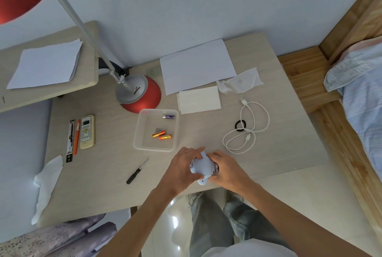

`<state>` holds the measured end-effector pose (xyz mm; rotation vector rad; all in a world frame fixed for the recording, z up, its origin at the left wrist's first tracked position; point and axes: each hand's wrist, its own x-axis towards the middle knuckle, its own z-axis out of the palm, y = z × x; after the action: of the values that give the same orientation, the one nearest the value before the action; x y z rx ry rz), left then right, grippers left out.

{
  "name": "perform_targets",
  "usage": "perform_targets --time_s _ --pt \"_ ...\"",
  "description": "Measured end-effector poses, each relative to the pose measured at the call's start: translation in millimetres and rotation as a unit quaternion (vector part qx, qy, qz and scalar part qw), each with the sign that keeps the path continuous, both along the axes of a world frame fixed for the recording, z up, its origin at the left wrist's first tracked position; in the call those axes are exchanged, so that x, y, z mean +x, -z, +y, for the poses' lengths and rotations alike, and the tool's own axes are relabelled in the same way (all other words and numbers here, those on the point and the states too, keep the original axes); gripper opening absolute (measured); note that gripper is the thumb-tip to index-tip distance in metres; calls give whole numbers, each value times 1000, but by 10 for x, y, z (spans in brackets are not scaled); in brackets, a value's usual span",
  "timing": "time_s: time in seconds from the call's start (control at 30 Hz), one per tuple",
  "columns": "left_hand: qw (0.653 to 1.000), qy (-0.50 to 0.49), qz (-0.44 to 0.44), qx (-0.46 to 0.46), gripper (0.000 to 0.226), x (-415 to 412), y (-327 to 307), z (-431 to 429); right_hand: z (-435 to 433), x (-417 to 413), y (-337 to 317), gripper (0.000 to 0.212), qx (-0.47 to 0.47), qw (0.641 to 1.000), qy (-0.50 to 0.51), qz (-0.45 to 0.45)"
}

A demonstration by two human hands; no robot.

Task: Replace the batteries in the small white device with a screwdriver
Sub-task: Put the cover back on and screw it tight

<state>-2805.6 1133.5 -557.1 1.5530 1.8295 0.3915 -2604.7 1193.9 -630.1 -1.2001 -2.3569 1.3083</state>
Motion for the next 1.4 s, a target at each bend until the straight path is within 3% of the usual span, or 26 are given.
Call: perform_targets --time_s 0.27,0.5,0.8,1.03,1.27,1.4 --pt "1000 -20 -4 20 92 -28 112 -37 -16 1 5 58 -4 1000 7 6" --pt "997 -67 -23 20 70 18 182 -90 -17 8 13 58 5 1000 2 2" --pt "996 -77 -25 27 64 7 250 -145 -25 13 41 60 13 1000 0 6" --pt "997 -46 -33 62 73 -4 278 -151 -17 5 6 65 4 1000 5 11" --pt "996 -43 -25 70 78 -34 241 -164 96 68 -89 78 -138 990 -1 26" --pt "995 -50 -36 82 78 -48 236 -165 190 34 -220 46 -217 974 7 62"
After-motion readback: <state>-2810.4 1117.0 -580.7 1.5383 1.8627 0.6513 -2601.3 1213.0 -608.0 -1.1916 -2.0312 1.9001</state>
